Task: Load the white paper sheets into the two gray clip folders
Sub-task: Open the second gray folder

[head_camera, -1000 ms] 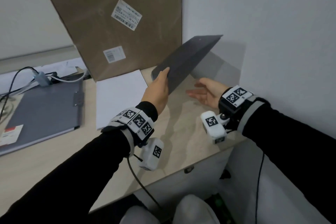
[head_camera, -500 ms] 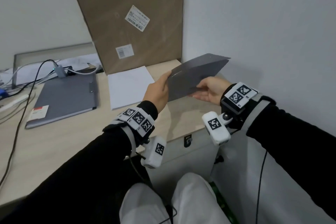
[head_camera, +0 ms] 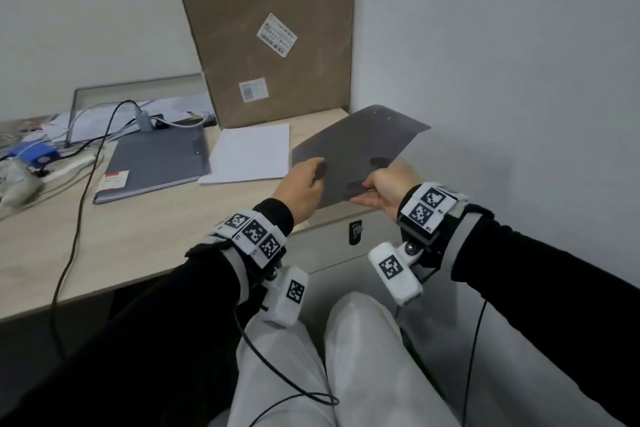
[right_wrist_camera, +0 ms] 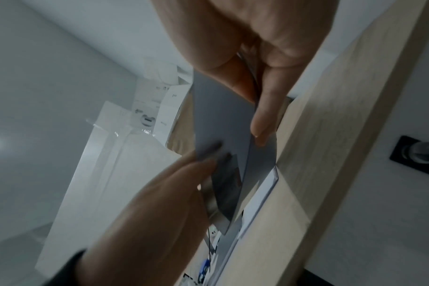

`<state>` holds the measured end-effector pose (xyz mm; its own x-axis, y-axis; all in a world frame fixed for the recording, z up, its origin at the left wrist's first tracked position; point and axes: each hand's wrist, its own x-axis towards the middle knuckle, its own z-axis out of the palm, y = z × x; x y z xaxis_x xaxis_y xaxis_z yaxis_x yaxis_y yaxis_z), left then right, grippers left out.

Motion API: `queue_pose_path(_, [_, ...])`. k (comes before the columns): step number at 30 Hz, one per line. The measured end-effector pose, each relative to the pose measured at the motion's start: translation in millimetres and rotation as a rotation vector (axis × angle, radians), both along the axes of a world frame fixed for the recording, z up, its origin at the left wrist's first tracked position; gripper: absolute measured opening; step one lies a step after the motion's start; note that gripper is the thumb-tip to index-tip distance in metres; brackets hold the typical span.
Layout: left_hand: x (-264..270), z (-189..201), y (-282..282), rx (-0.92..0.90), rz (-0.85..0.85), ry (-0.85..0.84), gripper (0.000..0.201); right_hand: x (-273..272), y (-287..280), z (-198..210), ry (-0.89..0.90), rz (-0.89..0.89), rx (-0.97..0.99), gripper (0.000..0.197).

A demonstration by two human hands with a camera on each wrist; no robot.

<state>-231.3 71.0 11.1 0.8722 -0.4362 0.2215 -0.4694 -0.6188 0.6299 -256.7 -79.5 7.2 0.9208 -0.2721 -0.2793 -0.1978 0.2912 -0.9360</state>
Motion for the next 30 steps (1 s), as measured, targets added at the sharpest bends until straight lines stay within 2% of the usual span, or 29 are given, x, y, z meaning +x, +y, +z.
queue_pose_path(4, [-0.4, 5.9, -24.5, 0.127, -0.065, -0.049, 0.053, -8.6, 5.0, -7.1, -0.059, 0.014, -0.072, 0.053])
queue_pose_path(7, [0.7, 15.9, -53.3, 0.104, -0.078, -0.051, 0.051, -9.6, 4.7, -15.2, -0.112, -0.007, -0.185, 0.056])
queue_pose_path(9, [0.1, 25.2, -63.2, -0.101, -0.003, -0.009, 0.046, -9.1, -4.9, -19.5, -0.108, -0.056, -0.192, 0.057])
queue_pose_path(11, [6.9, 30.1, -61.3, -0.366, 0.063, 0.043, 0.044, -7.2, -23.0, -24.9, -0.076, -0.082, -0.102, 0.054])
queue_pose_path(14, [20.7, 35.7, -40.0, -0.659, 0.186, 0.152, 0.046, -7.7, -51.1, -35.0, -0.030, -0.158, 0.063, 0.063])
queue_pose_path(16, [25.8, 40.1, -17.7, -0.845, 0.241, 0.209, 0.032, -8.9, -66.0, -42.2, -0.038, -0.217, 0.169, 0.065])
queue_pose_path(20, [35.3, 37.7, 48.1, -1.059, 0.406, 0.273, 0.037, -9.6, -83.1, -57.2, -0.055, -0.237, 0.248, 0.060])
queue_pose_path(23, [37.8, 22.4, 107.0, -1.044, 0.540, 0.364, 0.049, -10.3, -86.4, -70.3, -0.073, -0.220, 0.242, 0.057])
queue_pose_path(25, [31.4, 10.6, 144.0, -0.934, 0.568, 0.492, 0.055, -11.1, -86.9, -77.6, -0.075, -0.203, 0.255, 0.052])
queue_pose_path(28, [16.8, -3.6, 180.2, -0.627, 0.559, 0.675, 0.041, -11.4, -86.1, -88.3, -0.050, -0.167, 0.247, 0.035])
queue_pose_path(30, [15.0, -11.5, 186.9, -0.423, 0.600, 0.662, 0.027, -12.4, -80.6, -91.8, -0.037, -0.123, 0.232, 0.032])
